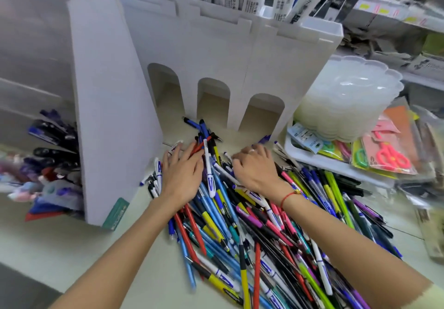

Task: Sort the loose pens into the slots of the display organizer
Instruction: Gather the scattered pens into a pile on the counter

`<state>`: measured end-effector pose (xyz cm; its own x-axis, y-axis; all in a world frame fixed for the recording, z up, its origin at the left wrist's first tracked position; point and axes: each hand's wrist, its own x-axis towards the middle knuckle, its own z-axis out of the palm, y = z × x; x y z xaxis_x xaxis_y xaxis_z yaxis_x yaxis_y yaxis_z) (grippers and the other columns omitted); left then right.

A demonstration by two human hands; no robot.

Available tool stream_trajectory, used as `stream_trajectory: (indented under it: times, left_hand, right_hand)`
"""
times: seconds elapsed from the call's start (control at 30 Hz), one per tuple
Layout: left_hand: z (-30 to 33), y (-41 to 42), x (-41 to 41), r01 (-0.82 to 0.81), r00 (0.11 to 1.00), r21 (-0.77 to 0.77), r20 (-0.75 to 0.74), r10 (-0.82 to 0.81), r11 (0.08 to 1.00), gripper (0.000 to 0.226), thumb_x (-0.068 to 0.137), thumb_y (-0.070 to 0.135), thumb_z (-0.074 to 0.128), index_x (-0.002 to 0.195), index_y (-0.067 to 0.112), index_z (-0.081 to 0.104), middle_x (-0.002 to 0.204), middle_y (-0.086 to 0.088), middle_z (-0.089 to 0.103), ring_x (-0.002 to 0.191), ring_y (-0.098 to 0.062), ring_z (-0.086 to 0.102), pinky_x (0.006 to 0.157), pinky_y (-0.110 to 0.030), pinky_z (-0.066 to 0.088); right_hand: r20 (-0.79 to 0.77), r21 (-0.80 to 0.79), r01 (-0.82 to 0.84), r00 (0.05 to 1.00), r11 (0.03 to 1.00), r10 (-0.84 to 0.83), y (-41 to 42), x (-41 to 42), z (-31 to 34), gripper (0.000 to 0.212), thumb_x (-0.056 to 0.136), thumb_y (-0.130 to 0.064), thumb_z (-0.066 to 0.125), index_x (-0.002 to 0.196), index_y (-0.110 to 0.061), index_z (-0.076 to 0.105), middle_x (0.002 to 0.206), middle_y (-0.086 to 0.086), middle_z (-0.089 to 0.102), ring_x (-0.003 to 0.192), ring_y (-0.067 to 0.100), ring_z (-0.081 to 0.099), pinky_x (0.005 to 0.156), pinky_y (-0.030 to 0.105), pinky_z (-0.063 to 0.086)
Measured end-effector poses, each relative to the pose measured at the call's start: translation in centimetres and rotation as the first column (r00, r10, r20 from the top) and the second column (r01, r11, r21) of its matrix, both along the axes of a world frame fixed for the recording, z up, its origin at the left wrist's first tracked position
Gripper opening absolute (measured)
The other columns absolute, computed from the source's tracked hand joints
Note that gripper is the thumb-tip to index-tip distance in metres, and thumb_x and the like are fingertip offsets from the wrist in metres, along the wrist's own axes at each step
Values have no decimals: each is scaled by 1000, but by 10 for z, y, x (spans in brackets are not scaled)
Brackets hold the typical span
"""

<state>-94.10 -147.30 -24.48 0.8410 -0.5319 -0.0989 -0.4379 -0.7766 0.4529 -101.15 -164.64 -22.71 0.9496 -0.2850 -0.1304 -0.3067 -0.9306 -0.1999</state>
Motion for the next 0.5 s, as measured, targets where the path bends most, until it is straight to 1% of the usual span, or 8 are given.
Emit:
stream_trajectory:
  times: [0.07,0.13,0.2,0.27,0.3,0.33,0.4,0.5]
  left_hand:
    - [4,11,-12,-94,991,-85,88,102,992,44,103,29,33,146,27,35,159,1,21,147,-20,11,120,-45,5]
    - [4,21,-19,-142,983,-65,109,148,988,51,101,31,38,150,20,27,158,-5,22,145,-23,17,120,-43,12]
    - [-2,27,-15,-191,981,65,60,187,980,61,101,41,34,152,12,17,159,-11,17,146,-26,14,119,-41,9]
    - [-7,29,-8,-234,972,155,29,232,960,69,100,49,29,151,5,17,158,-15,18,146,-28,13,119,-40,8]
    - [-9,27,-6,-236,972,153,32,233,960,69,100,49,29,150,3,20,156,-15,22,145,-28,15,119,-39,10]
    - [-9,25,-5,-226,974,124,31,224,966,65,100,46,31,148,3,25,154,-15,28,143,-28,19,117,-38,13]
    - [-10,21,-6,-179,984,29,-5,179,983,51,101,32,34,145,6,32,149,-12,34,138,-25,24,114,-35,19]
    - [-6,18,-10,-90,996,-74,-33,88,993,51,96,8,38,146,11,29,156,-7,16,139,-25,26,110,-37,31]
  right_hand:
    - [156,9,19,988,1000,-21,8,13,9,41,97,-32,33,120,-14,62,123,10,59,119,27,44,96,38,34]
    - [210,118,6,977,993,-31,18,37,10,36,99,-32,40,123,-10,57,122,12,57,118,29,47,90,39,41]
    - [135,201,29,989,979,-56,29,64,4,46,97,-42,46,129,-8,50,127,15,54,123,32,44,95,40,40]
    - [47,152,35,998,988,-42,38,87,-5,67,91,-56,49,136,-7,41,137,16,48,129,32,40,104,42,33]
    - [14,125,30,999,992,-32,41,95,-11,75,89,-60,49,140,-7,36,141,15,44,132,32,38,106,42,30]
    - [-4,128,29,1000,991,-28,43,100,-15,78,88,-61,50,143,-8,32,144,14,40,133,31,36,108,42,28]
    - [-1,214,29,1000,976,-30,40,106,-23,71,89,-53,53,142,-9,34,143,12,40,131,29,38,106,40,32]
    - [-10,323,-39,999,946,44,25,104,-21,52,91,-40,55,129,-7,46,133,13,45,117,27,49,92,32,40]
